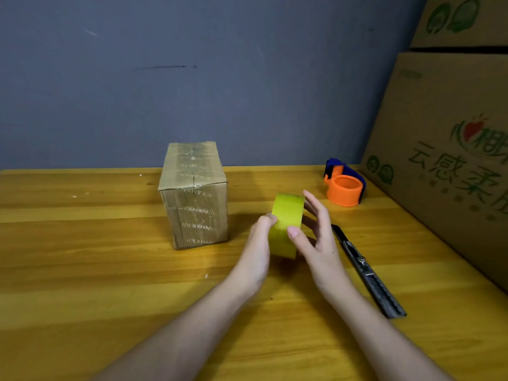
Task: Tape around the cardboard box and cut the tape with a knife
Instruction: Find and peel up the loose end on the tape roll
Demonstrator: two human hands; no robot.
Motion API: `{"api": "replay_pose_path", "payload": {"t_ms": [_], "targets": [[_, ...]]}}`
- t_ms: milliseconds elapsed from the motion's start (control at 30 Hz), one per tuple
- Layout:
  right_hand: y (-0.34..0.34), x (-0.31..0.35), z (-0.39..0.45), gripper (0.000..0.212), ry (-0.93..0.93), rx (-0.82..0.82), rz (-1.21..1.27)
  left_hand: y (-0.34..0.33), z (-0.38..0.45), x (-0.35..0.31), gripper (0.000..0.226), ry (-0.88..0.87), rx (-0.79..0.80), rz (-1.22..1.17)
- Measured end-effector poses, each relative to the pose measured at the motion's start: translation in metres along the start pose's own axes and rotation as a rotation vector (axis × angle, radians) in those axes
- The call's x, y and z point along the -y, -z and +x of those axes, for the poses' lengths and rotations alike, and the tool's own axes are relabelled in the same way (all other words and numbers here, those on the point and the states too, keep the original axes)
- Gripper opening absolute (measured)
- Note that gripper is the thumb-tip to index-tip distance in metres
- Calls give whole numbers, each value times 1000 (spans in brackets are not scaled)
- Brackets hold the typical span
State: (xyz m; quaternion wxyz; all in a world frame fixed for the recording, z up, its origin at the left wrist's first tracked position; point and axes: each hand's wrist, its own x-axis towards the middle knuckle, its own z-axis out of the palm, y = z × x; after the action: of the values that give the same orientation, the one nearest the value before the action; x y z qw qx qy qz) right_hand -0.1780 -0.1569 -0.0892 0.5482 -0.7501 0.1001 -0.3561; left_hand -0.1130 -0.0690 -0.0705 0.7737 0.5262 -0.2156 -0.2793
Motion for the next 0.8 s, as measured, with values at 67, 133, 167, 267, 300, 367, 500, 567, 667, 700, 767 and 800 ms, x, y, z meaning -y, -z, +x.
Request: {"api": "replay_pose_path", "payload": {"t_ms": [67, 133, 167, 267, 300, 367, 500, 567, 667, 700, 767, 800], "targets": [[0, -2, 0, 73, 29, -18, -38, 0, 0, -2, 35, -2, 24, 14], [0, -3, 0, 74, 48, -30, -59, -1, -1, -3, 35, -8, 25, 18], [1, -3, 0, 74, 58, -36, -69, -2, -1, -4, 41, -9, 15, 23], [1, -3, -1, 74, 87, -51, -103, -2, -2, -4, 33, -14, 7, 55], [1, -3, -1, 74, 93, -55, -105, -1, -1, -3, 30, -20, 1, 75], [1, -3, -1, 74, 104, -66, -109, -1, -2, -2, 34, -27, -14, 110], [0, -8, 1, 72, 100, -81, -99, -2, -3, -5, 39, -59, -12, 129], [0, -9, 1, 72, 94, -85, -103, -2, -2, -6, 29, -79, 33, 135], [1, -7, 1, 72, 85, -87, -97, 0, -2, -4, 41, -53, 119, 131], [1, -6, 0, 72, 91, -87, -103, -1, -3, -4, 42, -44, 118, 123], [0, -5, 0, 73, 106, -85, -118, -3, -2, -5, 42, -27, 106, 75], [0, -5, 0, 73, 108, -86, -118, -3, -1, -5, 42, -22, 112, 68]]}}
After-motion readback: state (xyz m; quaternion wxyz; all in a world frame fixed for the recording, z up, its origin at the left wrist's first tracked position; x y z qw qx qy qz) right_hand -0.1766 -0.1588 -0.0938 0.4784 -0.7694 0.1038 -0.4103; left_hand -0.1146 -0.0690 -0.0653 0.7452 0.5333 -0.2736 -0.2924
